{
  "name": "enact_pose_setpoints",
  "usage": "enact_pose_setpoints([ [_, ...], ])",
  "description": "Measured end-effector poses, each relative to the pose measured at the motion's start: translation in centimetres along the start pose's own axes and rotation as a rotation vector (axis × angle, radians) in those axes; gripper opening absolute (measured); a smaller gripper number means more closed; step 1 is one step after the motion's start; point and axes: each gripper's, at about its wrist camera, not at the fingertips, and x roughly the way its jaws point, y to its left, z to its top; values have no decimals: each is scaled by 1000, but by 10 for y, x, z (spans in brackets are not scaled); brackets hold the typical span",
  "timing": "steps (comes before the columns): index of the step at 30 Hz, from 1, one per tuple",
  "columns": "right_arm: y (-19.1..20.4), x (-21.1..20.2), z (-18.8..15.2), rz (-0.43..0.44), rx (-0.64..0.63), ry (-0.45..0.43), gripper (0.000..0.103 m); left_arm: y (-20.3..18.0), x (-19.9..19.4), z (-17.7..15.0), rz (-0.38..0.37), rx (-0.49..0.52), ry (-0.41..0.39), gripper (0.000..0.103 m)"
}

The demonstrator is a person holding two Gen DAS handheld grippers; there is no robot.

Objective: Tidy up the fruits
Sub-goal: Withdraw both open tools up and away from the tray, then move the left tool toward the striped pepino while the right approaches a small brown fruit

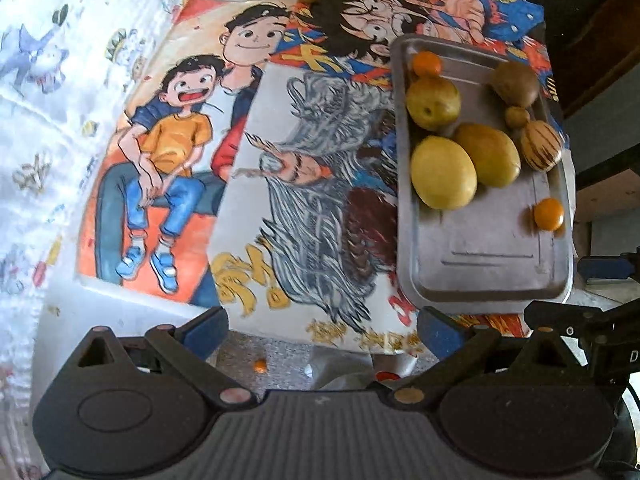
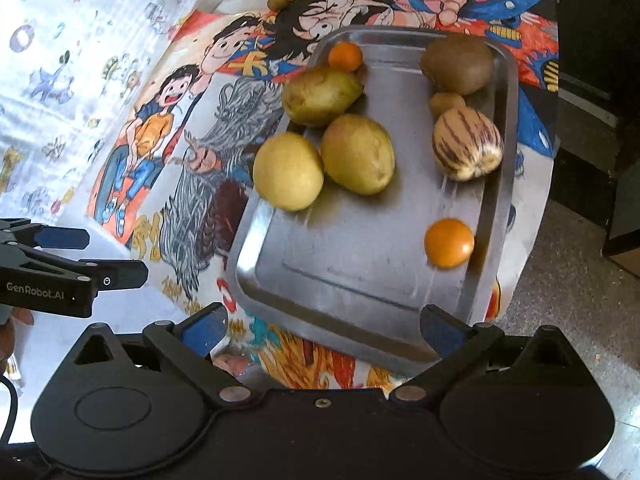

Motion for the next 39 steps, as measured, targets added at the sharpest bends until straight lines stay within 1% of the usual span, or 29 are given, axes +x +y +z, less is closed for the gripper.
enact_pose_setpoints([
  [7, 7, -2, 34, -25, 33, -40, 102, 14, 1, 34, 7, 27, 3, 102],
  [12, 8, -1, 59, -45, 65, -67, 102, 24, 3, 65, 5, 54, -3, 102],
  [18, 13, 2, 85, -79, 69, -98, 102, 34, 10, 103, 1, 82, -11, 102],
  [21, 14, 3, 96, -98, 68, -128, 102, 39, 14, 120, 3, 83, -28, 102],
  [29, 12, 4, 122, -186, 17, -201, 102, 53, 25, 170, 12, 77, -74, 102],
  [32, 15, 7, 132, -204, -18, -231, 102, 59, 27, 191, 20, 64, -98, 102],
  [36, 21, 11, 147, -246, -19, -316, 102, 68, 31, 218, 30, 47, -132, 102],
  [39, 31, 15, 158, -264, -39, -379, 102, 76, 39, 237, 20, 23, -152, 102],
])
